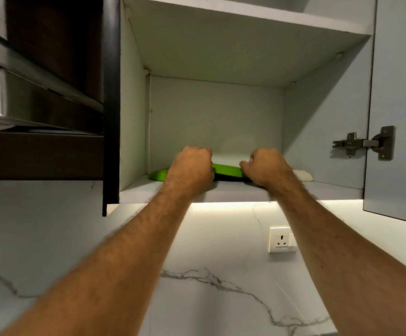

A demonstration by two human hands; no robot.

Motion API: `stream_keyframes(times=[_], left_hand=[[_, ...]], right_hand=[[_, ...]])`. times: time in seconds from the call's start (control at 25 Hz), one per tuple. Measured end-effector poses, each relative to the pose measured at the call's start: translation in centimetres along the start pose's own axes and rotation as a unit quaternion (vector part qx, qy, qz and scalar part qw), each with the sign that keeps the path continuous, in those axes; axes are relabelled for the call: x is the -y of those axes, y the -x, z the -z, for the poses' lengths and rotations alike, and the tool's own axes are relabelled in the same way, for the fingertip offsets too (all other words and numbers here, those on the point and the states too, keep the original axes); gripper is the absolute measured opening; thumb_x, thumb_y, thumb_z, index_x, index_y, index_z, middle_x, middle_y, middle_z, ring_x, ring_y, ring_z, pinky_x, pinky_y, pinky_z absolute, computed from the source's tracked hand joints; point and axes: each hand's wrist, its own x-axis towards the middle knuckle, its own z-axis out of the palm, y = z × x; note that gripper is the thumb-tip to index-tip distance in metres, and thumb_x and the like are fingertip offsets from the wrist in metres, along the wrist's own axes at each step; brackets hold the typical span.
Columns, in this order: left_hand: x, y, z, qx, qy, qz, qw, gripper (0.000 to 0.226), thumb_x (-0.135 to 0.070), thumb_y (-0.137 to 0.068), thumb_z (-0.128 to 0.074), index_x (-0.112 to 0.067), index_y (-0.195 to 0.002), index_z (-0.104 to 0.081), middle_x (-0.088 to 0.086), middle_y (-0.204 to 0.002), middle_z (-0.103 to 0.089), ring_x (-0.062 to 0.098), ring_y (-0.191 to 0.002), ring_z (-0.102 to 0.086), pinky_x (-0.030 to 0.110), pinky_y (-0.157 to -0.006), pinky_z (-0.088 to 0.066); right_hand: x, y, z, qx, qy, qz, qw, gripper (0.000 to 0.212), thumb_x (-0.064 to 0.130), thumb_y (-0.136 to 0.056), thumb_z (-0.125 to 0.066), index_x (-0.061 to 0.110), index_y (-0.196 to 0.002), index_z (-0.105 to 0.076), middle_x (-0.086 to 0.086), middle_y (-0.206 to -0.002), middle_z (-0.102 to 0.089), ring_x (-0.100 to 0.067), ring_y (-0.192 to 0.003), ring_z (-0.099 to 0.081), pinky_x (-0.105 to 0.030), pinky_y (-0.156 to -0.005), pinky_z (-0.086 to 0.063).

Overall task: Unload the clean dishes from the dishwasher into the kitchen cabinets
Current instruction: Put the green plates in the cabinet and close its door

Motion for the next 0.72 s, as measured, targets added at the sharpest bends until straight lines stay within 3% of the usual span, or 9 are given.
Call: stream_keyframes(times=[0.16, 0.44, 0.6, 0.72], left_hand=[[-0.2, 0.1, 0.1, 0.007, 0.018, -0.023, 1.0, 0.033, -0.016, -0.086, -0.057, -0.012, -0.119, -0.061, 0.009, -0.113, -0.065, 0.028, -0.106, -0.055, 0.036, -0.09, -0.047], [0.2, -0.1, -0.9, 0.0, 0.037, -0.06, 0.998, 0.043, -0.034, -0.083, -0.07, -0.016, -0.12, -0.06, 0.005, -0.112, -0.063, 0.025, -0.106, -0.051, 0.036, -0.088, -0.05], [0.4, -0.3, -1.1, -0.001, 0.048, -0.066, 0.997, 0.041, -0.031, -0.082, -0.07, -0.015, -0.119, -0.061, 0.006, -0.112, -0.063, 0.025, -0.106, -0.051, 0.038, -0.088, -0.051], [0.4, -0.1, -0.9, -0.005, 0.054, -0.075, 0.996, 0.043, -0.032, -0.081, -0.072, -0.014, -0.118, -0.061, 0.007, -0.111, -0.064, 0.027, -0.106, -0.053, 0.038, -0.087, -0.051]], right_hand=[[0.2, 0.6, 0.6, 0.023, 0.042, 0.009, 0.999, 0.032, 0.039, -0.089, -0.057, 0.011, -0.081, -0.07, -0.008, -0.081, -0.061, -0.026, -0.078, -0.053, -0.026, -0.067, -0.038], [0.4, 1.9, 1.4, 0.044, 0.052, 0.013, 0.998, 0.031, 0.04, -0.091, -0.062, 0.018, -0.07, -0.064, -0.001, -0.07, -0.058, -0.019, -0.073, -0.054, -0.026, -0.06, -0.035], [0.2, 2.8, 1.6, 0.022, 0.008, 0.005, 1.0, 0.036, 0.038, -0.092, -0.065, 0.018, -0.063, -0.057, -0.005, -0.069, -0.06, -0.023, -0.073, -0.056, -0.028, -0.064, -0.04], [-0.2, 4.2, 1.8, -0.014, -0.051, -0.008, 0.999, 0.039, 0.041, -0.093, -0.062, 0.009, -0.07, -0.063, -0.01, -0.073, -0.066, -0.024, -0.073, -0.06, -0.031, -0.066, -0.045]])
